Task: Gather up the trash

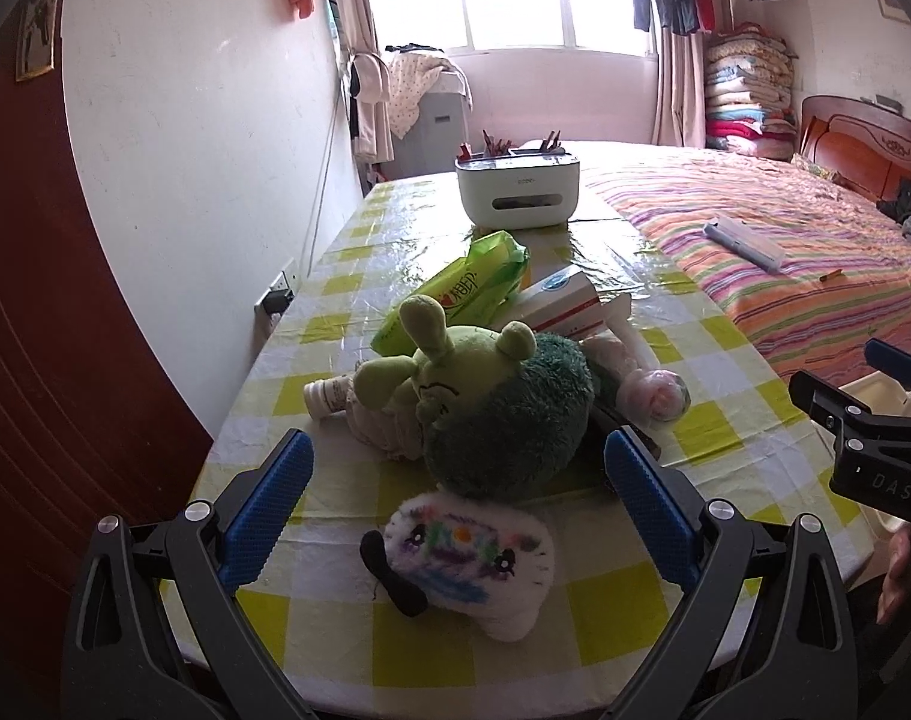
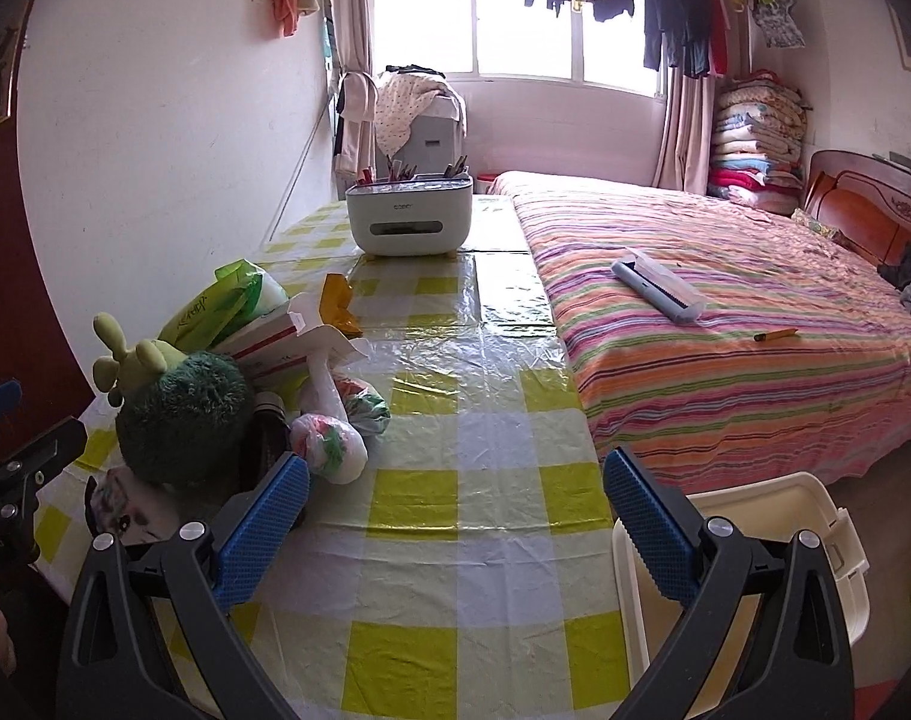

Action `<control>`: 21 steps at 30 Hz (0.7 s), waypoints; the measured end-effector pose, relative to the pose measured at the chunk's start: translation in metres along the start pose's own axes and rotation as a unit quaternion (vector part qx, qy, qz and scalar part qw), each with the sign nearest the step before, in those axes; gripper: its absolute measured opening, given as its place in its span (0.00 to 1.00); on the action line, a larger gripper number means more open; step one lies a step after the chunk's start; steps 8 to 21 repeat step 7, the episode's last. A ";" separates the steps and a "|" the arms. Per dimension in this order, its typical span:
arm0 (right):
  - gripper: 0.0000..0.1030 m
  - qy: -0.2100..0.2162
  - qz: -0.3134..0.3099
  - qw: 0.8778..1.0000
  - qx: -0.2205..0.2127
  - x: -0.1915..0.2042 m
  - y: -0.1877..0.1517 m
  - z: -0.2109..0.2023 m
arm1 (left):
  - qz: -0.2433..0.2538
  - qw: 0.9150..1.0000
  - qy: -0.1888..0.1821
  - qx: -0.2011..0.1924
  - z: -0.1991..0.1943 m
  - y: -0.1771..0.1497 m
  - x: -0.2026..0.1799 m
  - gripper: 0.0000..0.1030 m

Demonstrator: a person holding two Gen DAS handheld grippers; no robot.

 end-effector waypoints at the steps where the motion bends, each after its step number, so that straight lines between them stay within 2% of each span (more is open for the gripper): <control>1: 0.93 0.001 0.003 1.000 0.000 -0.001 0.000 -0.001 | -0.009 1.000 -0.004 0.007 0.001 0.000 0.002 0.94; 5: 0.93 0.002 0.009 1.000 -0.002 -0.002 -0.001 -0.004 | -0.026 0.999 -0.008 0.017 0.002 -0.002 0.006 0.94; 21: 0.93 0.001 0.009 1.000 -0.002 -0.002 -0.001 -0.005 | -0.025 0.999 -0.005 0.020 0.002 -0.003 0.007 0.94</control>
Point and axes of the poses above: each gripper's, at about its wrist camera, not at the fingertips, and z roughly the way its jaws point, x to its left, y to its top, the point moved 4 cm from there along z, roughly the way its jaws point, and after that the axes turned 3 degrees about -z, right-handed, at the moved point
